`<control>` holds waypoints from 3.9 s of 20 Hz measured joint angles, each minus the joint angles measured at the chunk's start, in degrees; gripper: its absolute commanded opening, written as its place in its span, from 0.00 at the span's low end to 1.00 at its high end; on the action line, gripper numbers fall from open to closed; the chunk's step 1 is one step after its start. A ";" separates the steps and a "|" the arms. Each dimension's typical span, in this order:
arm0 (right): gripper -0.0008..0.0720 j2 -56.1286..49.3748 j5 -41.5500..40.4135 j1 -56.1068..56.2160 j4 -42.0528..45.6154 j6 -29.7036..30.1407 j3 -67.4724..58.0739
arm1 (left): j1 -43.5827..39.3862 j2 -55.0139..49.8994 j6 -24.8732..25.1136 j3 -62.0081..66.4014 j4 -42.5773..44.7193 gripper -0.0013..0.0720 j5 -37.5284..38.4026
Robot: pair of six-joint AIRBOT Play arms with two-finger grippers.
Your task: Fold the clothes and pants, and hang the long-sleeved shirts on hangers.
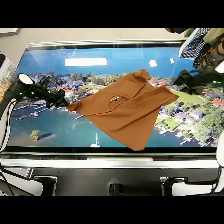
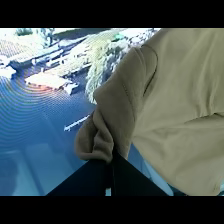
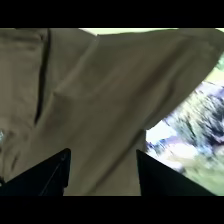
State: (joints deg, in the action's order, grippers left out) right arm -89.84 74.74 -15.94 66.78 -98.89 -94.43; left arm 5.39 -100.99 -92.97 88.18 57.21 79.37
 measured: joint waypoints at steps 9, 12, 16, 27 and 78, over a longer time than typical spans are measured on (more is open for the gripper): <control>0.68 23.65 -0.24 0.15 -7.52 6.71 43.21 | 0.55 0.07 0.20 -0.26 -0.02 0.04 0.20; 0.68 27.80 -3.89 5.81 -9.46 6.32 56.57 | 0.55 0.07 0.20 -0.26 -0.04 0.04 0.20; 0.67 29.51 -10.08 13.22 -10.62 3.10 64.48 | 0.55 0.07 0.20 -0.26 -0.04 0.04 0.20; 0.05 27.19 -23.41 24.41 -16.11 -2.32 63.78 | 0.61 0.52 2.08 -0.09 -0.72 0.04 0.17; 0.65 -21.35 4.72 3.52 -10.01 6.03 -15.63 | 0.31 -2.12 2.56 9.79 4.46 0.50 -18.21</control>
State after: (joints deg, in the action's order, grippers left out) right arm -111.20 79.46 -12.43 56.77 -92.86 -110.06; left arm 5.69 -103.11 -90.41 97.97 61.67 61.17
